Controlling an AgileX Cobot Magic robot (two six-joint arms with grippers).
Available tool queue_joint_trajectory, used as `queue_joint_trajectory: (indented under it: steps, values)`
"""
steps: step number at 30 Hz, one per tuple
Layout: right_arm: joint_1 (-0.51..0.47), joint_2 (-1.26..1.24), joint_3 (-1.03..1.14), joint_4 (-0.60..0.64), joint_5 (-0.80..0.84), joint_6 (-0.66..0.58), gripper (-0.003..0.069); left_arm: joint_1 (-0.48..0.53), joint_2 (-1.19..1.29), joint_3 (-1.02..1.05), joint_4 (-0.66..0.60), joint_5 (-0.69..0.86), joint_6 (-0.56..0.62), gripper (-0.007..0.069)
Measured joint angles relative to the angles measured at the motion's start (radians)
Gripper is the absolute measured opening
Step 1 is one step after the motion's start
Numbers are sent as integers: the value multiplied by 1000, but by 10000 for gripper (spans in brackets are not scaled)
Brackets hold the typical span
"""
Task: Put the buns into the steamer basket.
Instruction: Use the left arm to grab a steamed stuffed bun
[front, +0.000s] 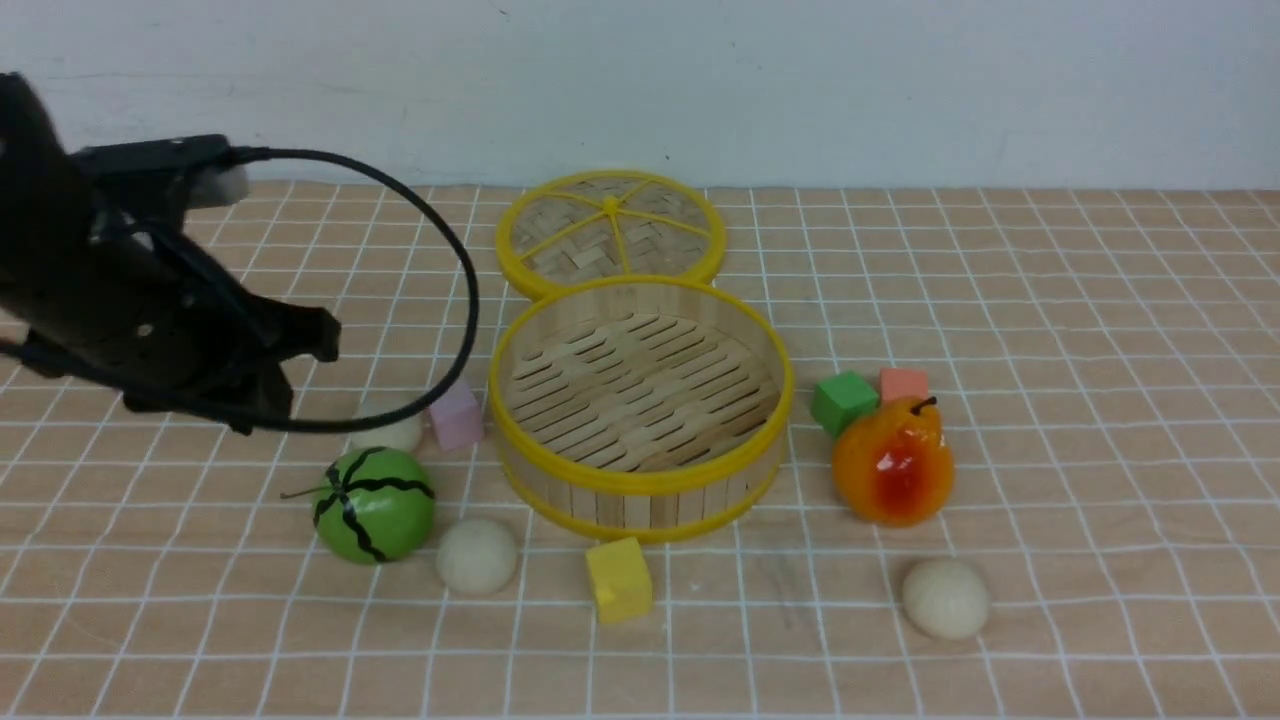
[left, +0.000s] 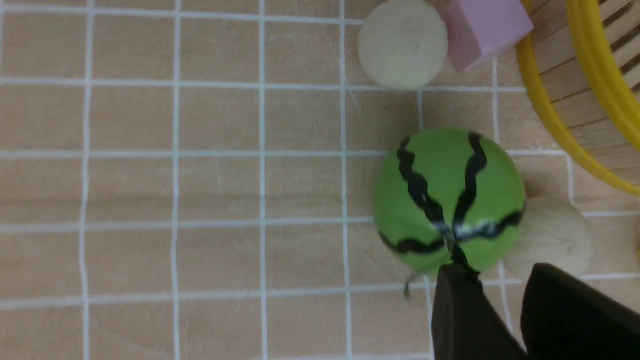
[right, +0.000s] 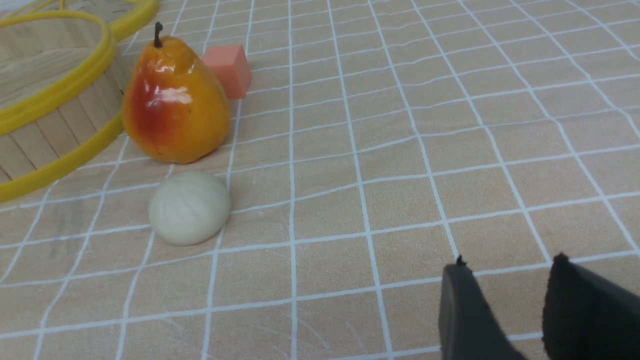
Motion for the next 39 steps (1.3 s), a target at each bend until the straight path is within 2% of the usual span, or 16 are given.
queue_joint_trajectory:
  steps: [15,29,39]
  values:
    - [0,0,0,0,0,0,239,0,363,-268,-71,-58,26,218]
    - [0,0,0,0,0,0,239,0,486,-308,-16,-124,29,234]
    - [0,0,0,0,0,0,239,0,519,-313,-10,-116,29,226]
